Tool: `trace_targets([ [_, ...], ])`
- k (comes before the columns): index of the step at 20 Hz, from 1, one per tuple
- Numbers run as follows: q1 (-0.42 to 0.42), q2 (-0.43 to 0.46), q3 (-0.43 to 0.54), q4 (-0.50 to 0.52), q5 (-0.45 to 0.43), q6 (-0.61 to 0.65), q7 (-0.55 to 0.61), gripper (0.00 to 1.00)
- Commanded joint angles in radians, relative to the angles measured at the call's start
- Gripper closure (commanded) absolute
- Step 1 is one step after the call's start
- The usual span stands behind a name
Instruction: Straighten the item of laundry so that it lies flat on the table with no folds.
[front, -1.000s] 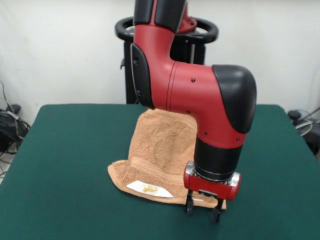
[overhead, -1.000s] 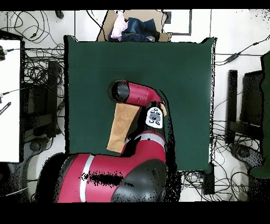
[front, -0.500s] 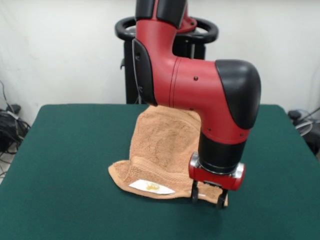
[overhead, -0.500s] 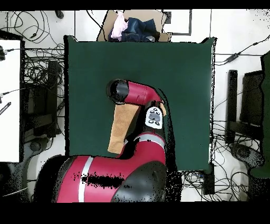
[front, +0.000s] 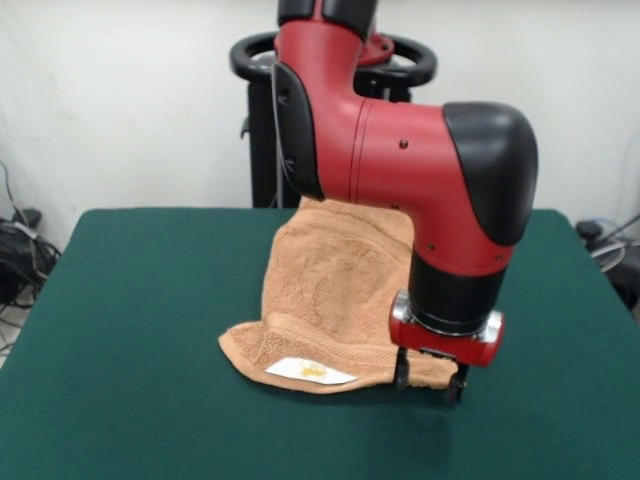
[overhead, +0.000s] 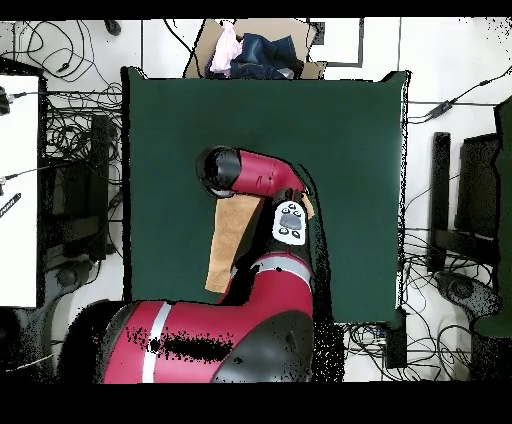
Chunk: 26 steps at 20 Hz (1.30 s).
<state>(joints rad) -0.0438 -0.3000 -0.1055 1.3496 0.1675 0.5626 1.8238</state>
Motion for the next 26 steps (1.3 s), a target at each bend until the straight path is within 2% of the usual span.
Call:
trace_targets([
  [1, 0.031, 0.063, 0.113, 0.030, 0.041, 0.044, 0.165, 0.00],
  [8, 0.043, 0.068, 0.105, 0.014, 0.049, 0.062, 0.179, 0.00],
  [16, 0.068, 0.033, 0.073, -0.021, 0.069, 0.172, 0.210, 0.00],
  [22, 0.076, 0.009, 0.060, 0.000, 0.072, 0.187, 0.211, 0.00],
  [26, 0.068, 0.043, 0.049, -0.056, 0.063, 0.213, 0.195, 0.00],
])
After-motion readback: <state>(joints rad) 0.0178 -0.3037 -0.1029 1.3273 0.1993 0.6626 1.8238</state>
